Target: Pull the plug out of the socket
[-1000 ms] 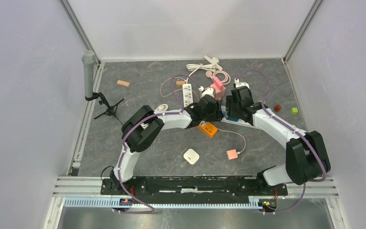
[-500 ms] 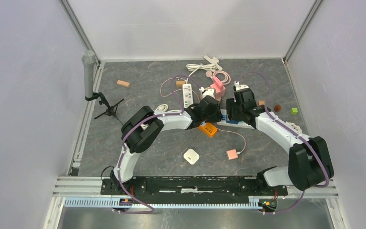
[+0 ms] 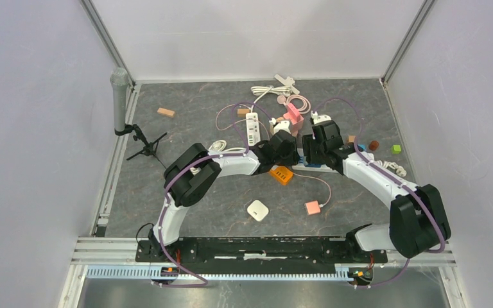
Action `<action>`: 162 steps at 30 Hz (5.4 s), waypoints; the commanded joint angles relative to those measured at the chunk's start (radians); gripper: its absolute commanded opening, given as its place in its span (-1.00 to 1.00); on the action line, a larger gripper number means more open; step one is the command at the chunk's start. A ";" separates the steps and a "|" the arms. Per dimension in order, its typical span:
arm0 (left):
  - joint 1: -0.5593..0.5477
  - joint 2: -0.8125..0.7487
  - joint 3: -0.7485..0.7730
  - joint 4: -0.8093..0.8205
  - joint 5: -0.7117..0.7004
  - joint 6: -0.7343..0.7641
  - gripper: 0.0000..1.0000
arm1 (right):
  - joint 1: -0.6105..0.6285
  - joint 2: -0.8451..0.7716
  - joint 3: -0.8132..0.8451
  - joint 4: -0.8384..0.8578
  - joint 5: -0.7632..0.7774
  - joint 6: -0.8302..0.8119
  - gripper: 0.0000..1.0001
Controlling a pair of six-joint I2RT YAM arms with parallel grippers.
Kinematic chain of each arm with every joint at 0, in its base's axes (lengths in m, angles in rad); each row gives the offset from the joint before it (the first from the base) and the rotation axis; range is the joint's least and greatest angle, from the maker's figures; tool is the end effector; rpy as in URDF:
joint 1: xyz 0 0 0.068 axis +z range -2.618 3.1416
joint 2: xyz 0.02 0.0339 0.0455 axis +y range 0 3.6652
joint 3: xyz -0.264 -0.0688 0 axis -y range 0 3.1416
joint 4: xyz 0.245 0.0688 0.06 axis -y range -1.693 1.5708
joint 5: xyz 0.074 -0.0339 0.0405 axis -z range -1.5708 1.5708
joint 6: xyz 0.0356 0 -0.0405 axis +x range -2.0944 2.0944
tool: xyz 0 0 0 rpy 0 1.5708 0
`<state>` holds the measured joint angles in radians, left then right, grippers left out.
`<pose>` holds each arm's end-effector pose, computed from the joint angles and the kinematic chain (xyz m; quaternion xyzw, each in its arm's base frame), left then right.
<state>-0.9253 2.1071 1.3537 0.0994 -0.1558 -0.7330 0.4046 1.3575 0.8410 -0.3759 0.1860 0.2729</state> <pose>0.2819 -0.3651 0.1502 0.0516 0.8932 -0.2782 0.3495 0.2556 0.1023 0.2178 -0.0310 0.9389 0.0275 0.3416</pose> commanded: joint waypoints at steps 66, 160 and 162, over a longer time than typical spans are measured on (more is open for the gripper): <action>0.006 -0.727 -0.189 -0.227 -0.165 0.316 0.99 | -0.353 0.354 0.452 -0.056 -0.423 -0.075 -0.24; 0.017 -0.086 0.304 -0.143 0.458 0.121 0.85 | -0.398 -0.261 0.024 -0.220 0.074 0.506 -1.00; 0.009 -0.037 0.358 -0.145 0.445 0.118 0.84 | -0.398 -0.278 0.020 -0.191 0.054 0.495 -1.00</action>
<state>-0.8928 2.0106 1.5925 -0.1036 0.2661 -0.5686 0.0059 1.1263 0.8776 -0.6132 0.2798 0.8146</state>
